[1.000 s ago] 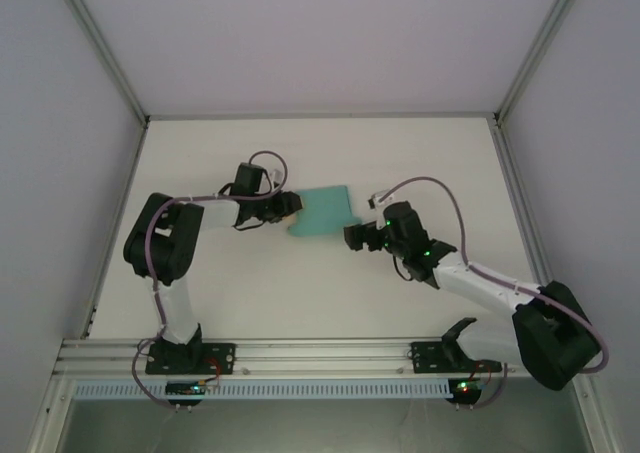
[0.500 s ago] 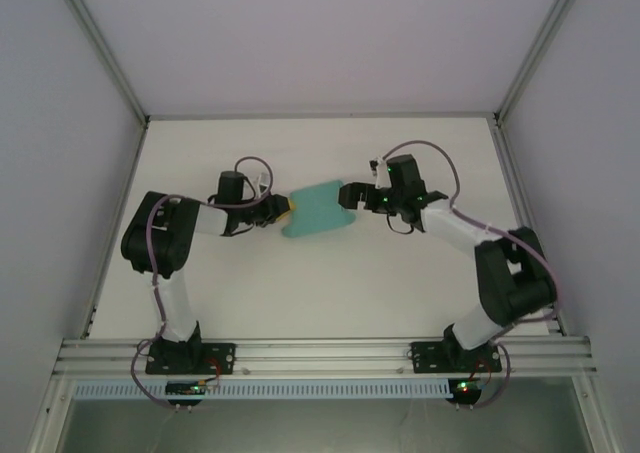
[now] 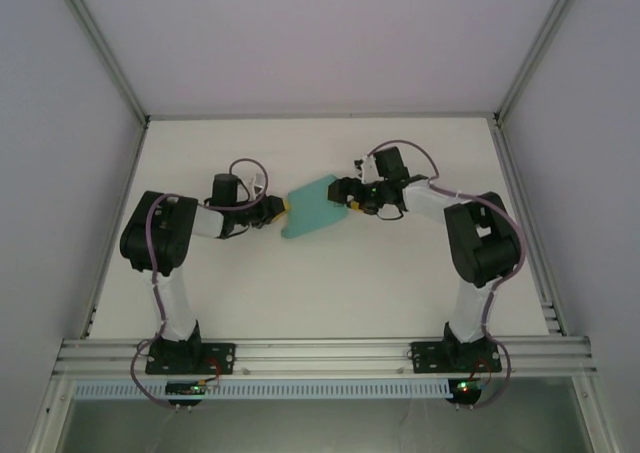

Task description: Assemble paper box

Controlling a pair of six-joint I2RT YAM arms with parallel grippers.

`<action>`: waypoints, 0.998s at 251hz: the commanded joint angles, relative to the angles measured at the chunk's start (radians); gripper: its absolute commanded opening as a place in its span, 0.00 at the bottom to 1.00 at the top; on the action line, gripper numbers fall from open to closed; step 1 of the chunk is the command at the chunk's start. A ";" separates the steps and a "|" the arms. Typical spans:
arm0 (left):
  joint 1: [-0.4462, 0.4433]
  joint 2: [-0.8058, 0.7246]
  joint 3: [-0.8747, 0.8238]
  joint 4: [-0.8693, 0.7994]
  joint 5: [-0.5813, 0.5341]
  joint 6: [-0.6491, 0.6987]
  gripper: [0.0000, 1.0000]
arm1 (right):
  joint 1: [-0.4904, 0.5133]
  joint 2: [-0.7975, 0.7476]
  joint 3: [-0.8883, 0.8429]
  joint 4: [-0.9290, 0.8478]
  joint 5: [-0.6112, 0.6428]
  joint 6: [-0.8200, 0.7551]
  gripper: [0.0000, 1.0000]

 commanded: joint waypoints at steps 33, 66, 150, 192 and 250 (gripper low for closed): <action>0.002 0.034 0.008 -0.116 -0.058 0.030 0.22 | 0.025 0.013 0.033 0.017 -0.074 0.075 0.55; 0.000 -0.003 0.060 -0.108 -0.044 0.047 0.30 | 0.020 -0.031 0.019 -0.032 -0.020 0.071 0.45; -0.188 -0.319 0.176 -0.337 -0.313 0.633 1.00 | -0.076 -0.205 -0.030 -0.183 0.060 0.176 0.44; -0.428 -0.430 0.088 -0.289 -0.678 1.108 1.00 | -0.180 -0.316 -0.019 -0.318 0.025 0.290 0.41; -0.574 -0.427 0.038 -0.161 -0.794 1.415 1.00 | -0.236 -0.420 0.079 -0.574 0.047 0.329 0.42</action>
